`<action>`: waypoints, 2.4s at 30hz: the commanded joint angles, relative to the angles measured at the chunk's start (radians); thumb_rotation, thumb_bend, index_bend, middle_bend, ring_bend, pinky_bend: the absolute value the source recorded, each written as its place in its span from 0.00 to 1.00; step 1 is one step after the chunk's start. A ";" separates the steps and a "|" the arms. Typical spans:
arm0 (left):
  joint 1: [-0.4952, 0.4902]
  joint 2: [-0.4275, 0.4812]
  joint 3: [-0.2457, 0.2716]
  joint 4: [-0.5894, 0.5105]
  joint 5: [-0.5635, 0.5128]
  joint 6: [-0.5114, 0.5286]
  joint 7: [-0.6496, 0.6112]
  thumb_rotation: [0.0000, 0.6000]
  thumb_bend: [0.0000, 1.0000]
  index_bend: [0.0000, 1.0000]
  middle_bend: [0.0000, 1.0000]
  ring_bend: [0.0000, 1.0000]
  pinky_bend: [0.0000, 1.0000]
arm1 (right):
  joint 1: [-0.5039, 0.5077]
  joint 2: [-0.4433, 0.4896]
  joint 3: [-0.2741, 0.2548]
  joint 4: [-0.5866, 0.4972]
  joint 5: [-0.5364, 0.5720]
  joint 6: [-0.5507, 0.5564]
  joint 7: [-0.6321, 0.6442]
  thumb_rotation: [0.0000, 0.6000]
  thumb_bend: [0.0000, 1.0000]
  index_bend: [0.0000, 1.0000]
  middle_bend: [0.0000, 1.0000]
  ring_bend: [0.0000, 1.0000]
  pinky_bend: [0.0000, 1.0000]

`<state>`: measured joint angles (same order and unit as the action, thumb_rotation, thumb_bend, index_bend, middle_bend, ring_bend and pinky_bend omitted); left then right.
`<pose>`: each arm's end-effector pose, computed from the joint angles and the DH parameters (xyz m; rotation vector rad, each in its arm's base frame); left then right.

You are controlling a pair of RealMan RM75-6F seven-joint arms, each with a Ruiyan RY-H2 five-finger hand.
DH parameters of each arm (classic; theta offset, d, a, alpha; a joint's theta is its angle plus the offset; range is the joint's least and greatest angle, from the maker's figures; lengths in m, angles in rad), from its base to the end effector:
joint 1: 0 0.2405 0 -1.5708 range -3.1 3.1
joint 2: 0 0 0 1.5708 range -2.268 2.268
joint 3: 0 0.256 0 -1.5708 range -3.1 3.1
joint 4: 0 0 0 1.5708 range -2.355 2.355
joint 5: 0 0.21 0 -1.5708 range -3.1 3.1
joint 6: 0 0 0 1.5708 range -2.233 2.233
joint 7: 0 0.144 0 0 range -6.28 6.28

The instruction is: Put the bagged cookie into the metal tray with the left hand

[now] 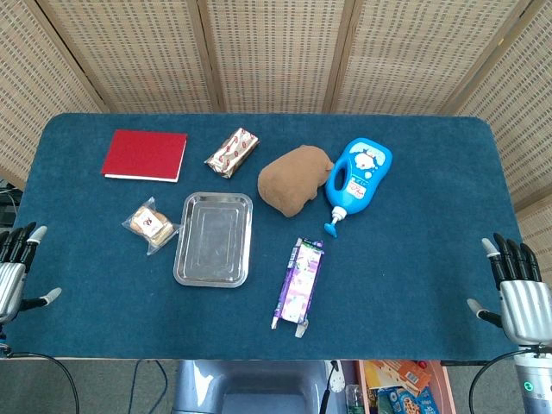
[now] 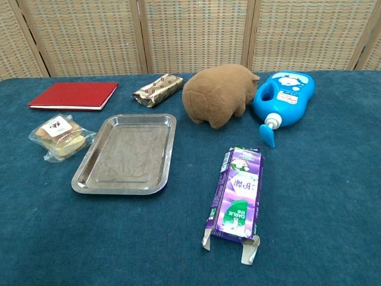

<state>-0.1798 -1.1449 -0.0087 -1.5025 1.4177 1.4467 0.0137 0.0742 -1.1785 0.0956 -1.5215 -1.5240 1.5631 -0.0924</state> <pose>-0.3285 0.2052 0.1572 -1.4259 -0.8549 -0.8164 -0.3142 -0.1871 0.1640 1.3556 -0.7184 0.8910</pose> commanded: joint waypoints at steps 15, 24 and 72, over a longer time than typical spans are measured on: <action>-0.233 -0.073 -0.080 0.156 0.038 -0.309 0.005 1.00 0.00 0.00 0.00 0.00 0.00 | 0.010 -0.001 0.001 -0.001 0.005 -0.022 -0.017 1.00 0.00 0.00 0.00 0.00 0.00; -0.511 -0.240 -0.100 0.419 0.040 -0.675 0.022 1.00 0.00 0.00 0.00 0.00 0.00 | 0.028 -0.021 0.021 0.018 0.043 -0.050 -0.045 1.00 0.00 0.00 0.00 0.00 0.00; -0.655 -0.320 -0.150 0.127 -0.269 -0.670 0.446 1.00 0.00 0.00 0.00 0.00 0.00 | 0.032 -0.011 0.025 0.020 0.074 -0.070 -0.001 1.00 0.00 0.00 0.00 0.00 0.00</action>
<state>-0.8394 -1.5012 -0.1554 -1.3179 1.1834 0.7634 0.4273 0.1063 -1.1900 0.1212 -1.5018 -1.4497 1.4934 -0.0940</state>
